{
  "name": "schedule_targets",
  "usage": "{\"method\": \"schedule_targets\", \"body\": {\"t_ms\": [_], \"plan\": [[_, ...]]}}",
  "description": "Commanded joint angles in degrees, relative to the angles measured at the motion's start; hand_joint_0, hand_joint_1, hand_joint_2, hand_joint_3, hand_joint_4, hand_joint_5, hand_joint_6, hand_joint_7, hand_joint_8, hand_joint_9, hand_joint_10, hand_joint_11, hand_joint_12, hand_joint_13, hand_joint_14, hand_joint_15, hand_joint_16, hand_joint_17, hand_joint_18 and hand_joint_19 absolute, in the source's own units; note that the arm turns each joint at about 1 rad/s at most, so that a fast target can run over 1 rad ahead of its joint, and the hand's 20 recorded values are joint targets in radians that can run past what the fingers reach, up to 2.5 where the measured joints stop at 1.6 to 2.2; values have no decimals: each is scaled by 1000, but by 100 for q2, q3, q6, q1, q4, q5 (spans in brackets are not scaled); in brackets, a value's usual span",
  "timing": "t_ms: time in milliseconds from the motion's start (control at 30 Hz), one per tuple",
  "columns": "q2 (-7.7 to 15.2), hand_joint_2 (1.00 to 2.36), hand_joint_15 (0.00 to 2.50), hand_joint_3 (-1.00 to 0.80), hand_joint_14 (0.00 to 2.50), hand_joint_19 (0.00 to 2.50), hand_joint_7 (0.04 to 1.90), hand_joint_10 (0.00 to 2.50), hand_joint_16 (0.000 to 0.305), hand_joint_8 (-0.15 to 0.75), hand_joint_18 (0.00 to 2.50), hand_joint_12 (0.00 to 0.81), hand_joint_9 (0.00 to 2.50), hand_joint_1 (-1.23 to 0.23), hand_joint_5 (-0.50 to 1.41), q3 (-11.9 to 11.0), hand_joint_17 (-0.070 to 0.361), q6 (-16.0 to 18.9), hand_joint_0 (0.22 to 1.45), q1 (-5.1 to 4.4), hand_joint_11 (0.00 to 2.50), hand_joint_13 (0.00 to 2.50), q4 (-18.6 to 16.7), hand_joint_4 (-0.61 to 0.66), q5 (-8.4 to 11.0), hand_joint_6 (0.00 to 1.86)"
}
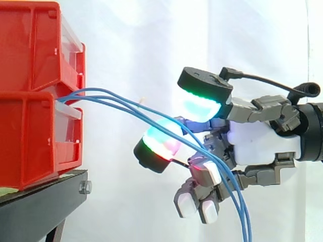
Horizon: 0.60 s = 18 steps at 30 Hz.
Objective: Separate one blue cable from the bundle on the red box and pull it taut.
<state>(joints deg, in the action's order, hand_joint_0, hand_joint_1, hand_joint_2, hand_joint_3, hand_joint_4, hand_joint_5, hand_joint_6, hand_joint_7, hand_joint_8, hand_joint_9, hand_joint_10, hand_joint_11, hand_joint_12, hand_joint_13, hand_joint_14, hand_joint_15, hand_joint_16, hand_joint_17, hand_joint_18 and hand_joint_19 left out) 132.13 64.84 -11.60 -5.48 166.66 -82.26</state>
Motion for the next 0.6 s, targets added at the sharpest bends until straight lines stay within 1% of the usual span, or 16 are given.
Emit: {"method": "schedule_targets", "body": {"t_ms": [0,200,300,333,400,500,567], "plan": [[-3,1000,437,-500,17,654,777,22,43,269,843,338,1196,-530,-109,2,98,0,573,12,676,899,7,14,0,893],[5,1000,436,-500,17,656,800,21,45,279,850,347,1194,-563,-111,2,101,0,549,12,663,901,25,29,0,890],[5,1000,432,-500,17,653,819,25,44,279,847,342,1195,-607,-109,2,100,0,569,12,672,901,33,26,0,898],[5,1001,437,-475,18,658,813,24,43,279,846,340,1199,-631,-108,2,98,0,586,12,677,900,33,18,0,904],[5,1008,432,-406,18,641,860,22,43,283,852,340,1197,-679,-109,2,97,-9,614,12,691,897,33,30,0,909],[5,1013,431,-328,19,630,777,25,43,286,854,339,1158,-768,-119,2,98,-9,644,21,701,889,7,37,0,941],[5,1014,437,-313,18,630,746,24,43,285,847,338,1153,-797,-127,2,97,-18,656,21,708,884,7,17,9,955]]}}
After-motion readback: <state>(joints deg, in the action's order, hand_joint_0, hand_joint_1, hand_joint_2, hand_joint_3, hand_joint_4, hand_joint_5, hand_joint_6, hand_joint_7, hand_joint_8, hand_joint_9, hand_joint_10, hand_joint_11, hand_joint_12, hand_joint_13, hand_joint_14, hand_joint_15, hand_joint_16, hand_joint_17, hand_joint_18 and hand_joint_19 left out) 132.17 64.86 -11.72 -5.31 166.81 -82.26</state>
